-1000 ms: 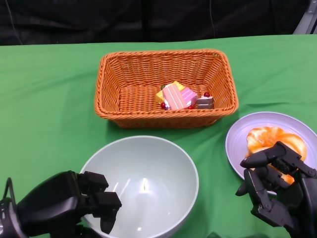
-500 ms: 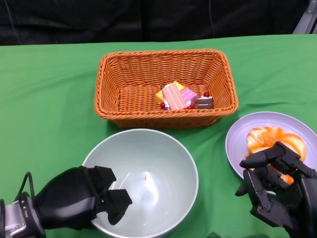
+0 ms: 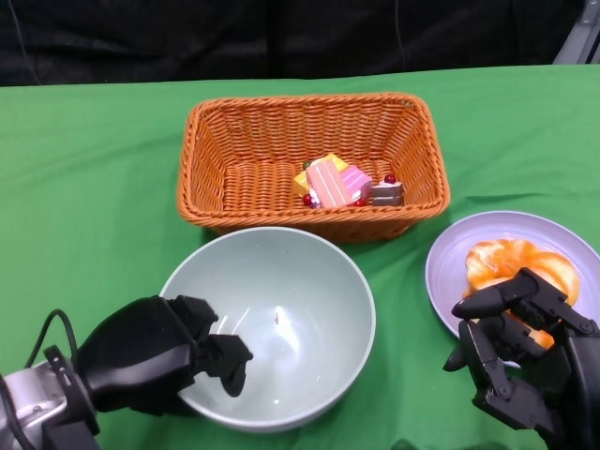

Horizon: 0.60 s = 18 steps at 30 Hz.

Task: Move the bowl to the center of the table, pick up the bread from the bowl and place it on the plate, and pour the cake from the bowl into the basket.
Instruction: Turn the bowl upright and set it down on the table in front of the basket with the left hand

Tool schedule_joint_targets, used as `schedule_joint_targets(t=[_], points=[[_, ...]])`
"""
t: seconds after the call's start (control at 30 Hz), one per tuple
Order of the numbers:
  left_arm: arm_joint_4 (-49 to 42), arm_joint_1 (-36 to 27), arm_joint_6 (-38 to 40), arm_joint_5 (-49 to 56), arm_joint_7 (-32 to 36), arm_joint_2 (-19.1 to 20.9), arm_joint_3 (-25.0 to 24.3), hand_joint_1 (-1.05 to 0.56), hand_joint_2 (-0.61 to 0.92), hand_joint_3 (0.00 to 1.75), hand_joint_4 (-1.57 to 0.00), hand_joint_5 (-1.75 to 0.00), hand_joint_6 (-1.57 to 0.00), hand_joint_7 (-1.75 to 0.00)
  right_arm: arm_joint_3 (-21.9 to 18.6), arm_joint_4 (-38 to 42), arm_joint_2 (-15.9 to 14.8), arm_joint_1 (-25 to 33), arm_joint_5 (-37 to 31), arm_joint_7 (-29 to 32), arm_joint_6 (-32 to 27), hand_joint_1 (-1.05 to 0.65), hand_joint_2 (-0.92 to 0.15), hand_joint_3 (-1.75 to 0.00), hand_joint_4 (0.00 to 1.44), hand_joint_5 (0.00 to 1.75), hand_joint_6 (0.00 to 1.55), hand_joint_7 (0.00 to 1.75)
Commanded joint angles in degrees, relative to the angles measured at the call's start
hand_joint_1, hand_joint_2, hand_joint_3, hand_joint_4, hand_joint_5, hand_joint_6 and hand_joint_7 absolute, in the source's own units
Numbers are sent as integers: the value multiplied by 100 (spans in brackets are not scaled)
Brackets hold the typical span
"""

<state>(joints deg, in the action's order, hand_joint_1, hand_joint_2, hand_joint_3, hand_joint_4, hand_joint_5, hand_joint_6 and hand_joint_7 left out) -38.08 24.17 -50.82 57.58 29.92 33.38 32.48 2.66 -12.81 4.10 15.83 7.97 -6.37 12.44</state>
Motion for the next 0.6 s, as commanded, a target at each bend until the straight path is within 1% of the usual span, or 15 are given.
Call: schedule_joint_targets(t=[0.03, 0.07, 0.1, 0.17, 0.23, 0.3, 0.4, 0.43, 0.5, 0.53, 0.6], points=[[559, -305, 180, -569, -1076, 355, -177, -77, 92, 14, -61, -14, -55, -4, -19, -33, -52, 0, 22, -5, -22, -19, -61, -89, 73, 159, 71, 128], [708, -376, 222, -711, -1313, 399, -224, -87, 92, 18, -53, -7, -47, -2, -20, -34, -55, 1, 18, -6, -26, -19, -61, -89, 73, 159, 71, 128], [824, -434, 261, -808, -1481, 423, -267, -94, 92, 20, -48, -3, -42, -1, -21, -33, -56, 1, 17, -7, -27, -19, -61, -89, 73, 159, 71, 128], [944, -533, 214, -1094, -1770, 457, -357, -97, 92, 22, -46, -1, -40, 0, -18, -30, -60, -3, 18, -16, -21, -19, -61, -89, 73, 159, 71, 128], [986, -619, 65, -1577, -2136, 492, -454, -103, 92, 37, -27, 0, -23, 0, -16, -13, -75, -13, 2, -32, -10, -19, -60, -90, 72, 159, 70, 128], [973, -649, -16, -1896, -2435, 484, -531, -104, 92, 49, -17, 0, -15, 0, -22, 32, -77, -36, -22, -37, 13, -19, -60, -90, 72, 159, 70, 129], [845, -708, -150, -2607, -2921, 376, -640, -105, 92, 62, -11, -1, -11, -1, -16, 15, -62, -31, -34, -12, -56, -21, -59, -89, 73, 159, 70, 128], [775, -749, -179, -2998, -3155, 308, -673, -105, 92, 74, -8, -1, -10, -1, -11, 12, -53, -29, -32, -7, -63, -20, -60, -89, 73, 159, 71, 128], [674, -830, -165, -3843, -3734, 173, -723, -105, 92, 86, -5, -1, -9, 0, -1, 4, -44, -27, -32, -1, -78, -19, -60, -89, 73, 159, 71, 128], [661, -850, -155, -4068, -3932, 138, -751, -105, 92, 88, -4, -1, -9, 0, 1, 3, -43, -27, -32, 0, -82, -19, -60, -89, 73, 159, 70, 128], [633, -961, -24, -5088, -4619, -45, -842, -105, 92, 90, -5, -1, -9, 0, -3, 25, -47, -38, -51, 3, -46, -20, -60, -89, 73, 160, 71, 129]])
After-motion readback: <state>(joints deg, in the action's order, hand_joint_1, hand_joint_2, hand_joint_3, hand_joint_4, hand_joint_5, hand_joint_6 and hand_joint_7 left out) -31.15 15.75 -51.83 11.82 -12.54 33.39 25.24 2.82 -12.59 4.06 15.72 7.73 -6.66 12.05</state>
